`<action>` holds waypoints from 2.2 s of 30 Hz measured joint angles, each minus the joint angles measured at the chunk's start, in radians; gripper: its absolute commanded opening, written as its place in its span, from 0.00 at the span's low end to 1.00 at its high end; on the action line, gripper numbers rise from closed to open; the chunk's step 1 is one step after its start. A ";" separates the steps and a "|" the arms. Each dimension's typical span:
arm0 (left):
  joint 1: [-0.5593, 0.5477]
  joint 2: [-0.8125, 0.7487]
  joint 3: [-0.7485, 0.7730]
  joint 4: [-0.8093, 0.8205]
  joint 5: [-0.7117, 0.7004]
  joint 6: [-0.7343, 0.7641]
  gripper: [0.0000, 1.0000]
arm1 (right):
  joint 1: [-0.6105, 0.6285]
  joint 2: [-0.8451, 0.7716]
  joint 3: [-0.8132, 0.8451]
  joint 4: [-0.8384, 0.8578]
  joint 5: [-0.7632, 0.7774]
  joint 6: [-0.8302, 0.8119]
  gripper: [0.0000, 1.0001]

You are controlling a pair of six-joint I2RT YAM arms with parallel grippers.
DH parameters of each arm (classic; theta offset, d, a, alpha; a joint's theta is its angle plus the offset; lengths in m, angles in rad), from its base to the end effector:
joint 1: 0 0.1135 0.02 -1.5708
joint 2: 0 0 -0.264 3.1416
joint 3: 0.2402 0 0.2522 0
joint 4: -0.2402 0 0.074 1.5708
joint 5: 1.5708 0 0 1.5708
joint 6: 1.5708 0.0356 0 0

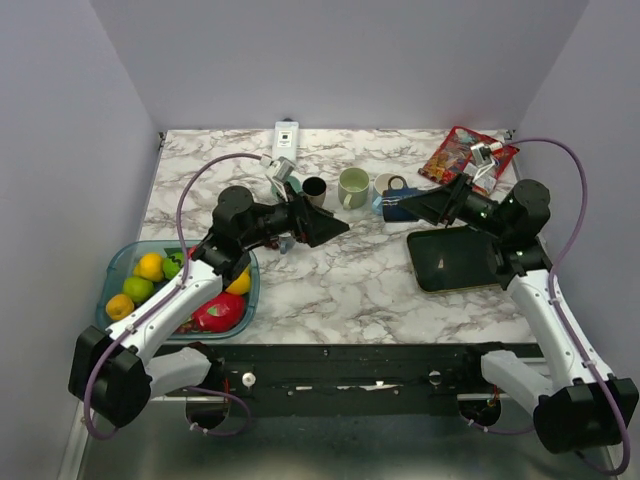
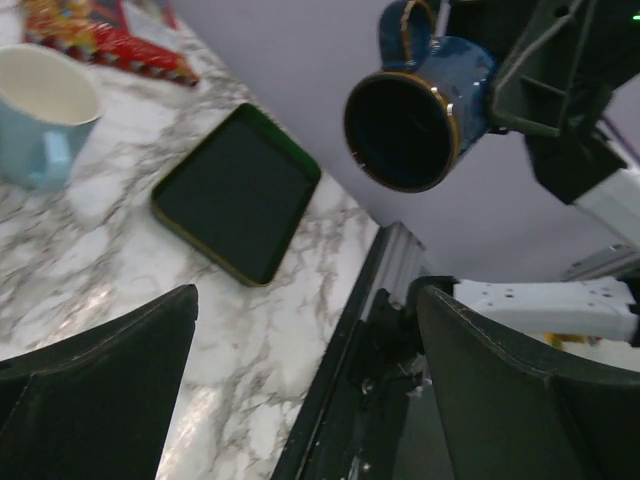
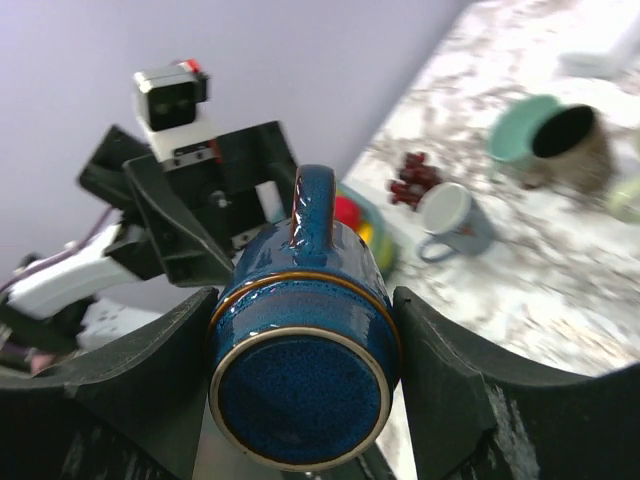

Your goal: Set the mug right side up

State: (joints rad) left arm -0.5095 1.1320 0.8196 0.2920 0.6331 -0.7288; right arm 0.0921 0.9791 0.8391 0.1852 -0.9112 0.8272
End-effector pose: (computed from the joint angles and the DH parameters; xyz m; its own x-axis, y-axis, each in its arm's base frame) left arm 0.2185 -0.1462 0.3322 -0.6191 -0.2691 -0.7378 0.6667 0.3164 -0.6748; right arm 0.2159 0.0482 0.3622 -0.5896 0.3985 -0.7025 -0.6034 0.3609 0.7111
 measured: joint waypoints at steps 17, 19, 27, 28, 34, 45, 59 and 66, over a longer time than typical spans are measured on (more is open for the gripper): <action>-0.096 0.117 0.224 0.208 0.016 -0.203 0.54 | 0.238 0.069 0.045 0.292 -0.016 0.158 0.01; -0.100 0.126 0.226 0.213 0.016 -0.220 0.52 | 0.245 0.081 0.045 0.287 -0.015 0.148 0.01; -0.107 0.127 0.232 0.155 0.008 -0.198 0.97 | 0.257 0.095 0.062 0.251 0.025 0.100 0.01; -0.108 0.121 0.232 0.126 -0.005 -0.186 0.99 | 0.258 0.095 0.066 0.241 0.027 0.090 0.01; -0.108 0.060 0.233 0.001 -0.072 -0.110 0.99 | 0.259 0.097 0.076 0.192 0.058 0.043 0.01; -0.108 0.066 0.212 0.053 -0.041 -0.188 0.45 | 0.261 0.126 0.076 0.174 0.079 0.029 0.00; -0.103 0.113 0.205 0.153 0.015 -0.260 0.00 | 0.262 0.139 0.076 0.182 0.082 0.004 0.19; -0.108 0.087 0.218 -0.019 -0.009 -0.085 0.00 | 0.270 0.132 0.076 0.049 0.097 -0.092 0.74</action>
State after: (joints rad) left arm -0.6178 1.2186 1.0378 0.2733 0.6243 -0.8143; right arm 0.3626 1.1110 0.9146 0.2344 -0.8146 0.7349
